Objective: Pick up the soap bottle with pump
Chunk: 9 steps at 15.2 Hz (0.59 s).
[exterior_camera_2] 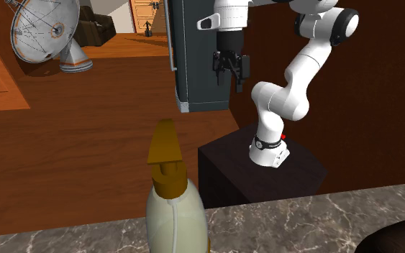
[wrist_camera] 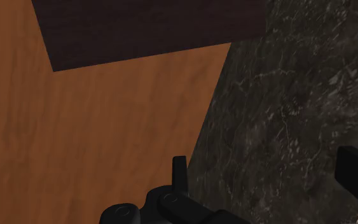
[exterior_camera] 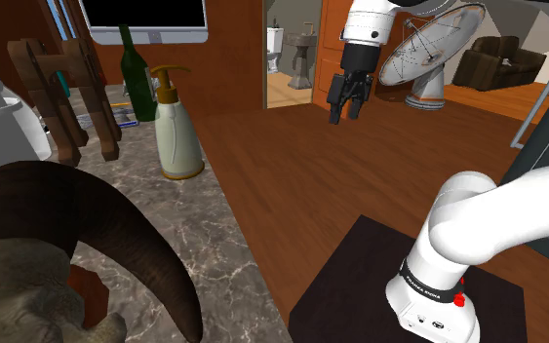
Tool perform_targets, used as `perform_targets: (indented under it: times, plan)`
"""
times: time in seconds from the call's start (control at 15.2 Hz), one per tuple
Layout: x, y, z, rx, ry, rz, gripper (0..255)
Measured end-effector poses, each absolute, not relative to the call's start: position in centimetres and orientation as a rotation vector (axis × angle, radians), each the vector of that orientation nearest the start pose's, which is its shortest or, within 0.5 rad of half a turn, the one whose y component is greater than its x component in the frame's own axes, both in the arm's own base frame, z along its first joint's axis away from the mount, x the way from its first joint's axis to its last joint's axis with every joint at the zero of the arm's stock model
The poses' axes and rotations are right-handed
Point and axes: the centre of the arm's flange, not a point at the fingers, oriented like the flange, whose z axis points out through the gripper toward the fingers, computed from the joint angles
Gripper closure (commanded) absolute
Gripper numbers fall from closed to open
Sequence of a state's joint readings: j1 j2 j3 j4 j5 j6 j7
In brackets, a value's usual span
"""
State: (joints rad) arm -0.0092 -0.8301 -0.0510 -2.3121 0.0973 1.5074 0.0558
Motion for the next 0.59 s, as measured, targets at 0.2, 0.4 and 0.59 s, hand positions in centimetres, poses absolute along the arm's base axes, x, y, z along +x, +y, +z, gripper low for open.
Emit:
perform_targets:
  times: [0.2,0.4,0.59]
  plan:
    - [29.5,0.0,62.2,-3.014,0.165,-0.068,0]
    - [31.2,3.3,62.6,-3.037,0.227,-0.141,0]
    - [33.3,6.7,63.3,-3.057,0.294,-0.222,0]
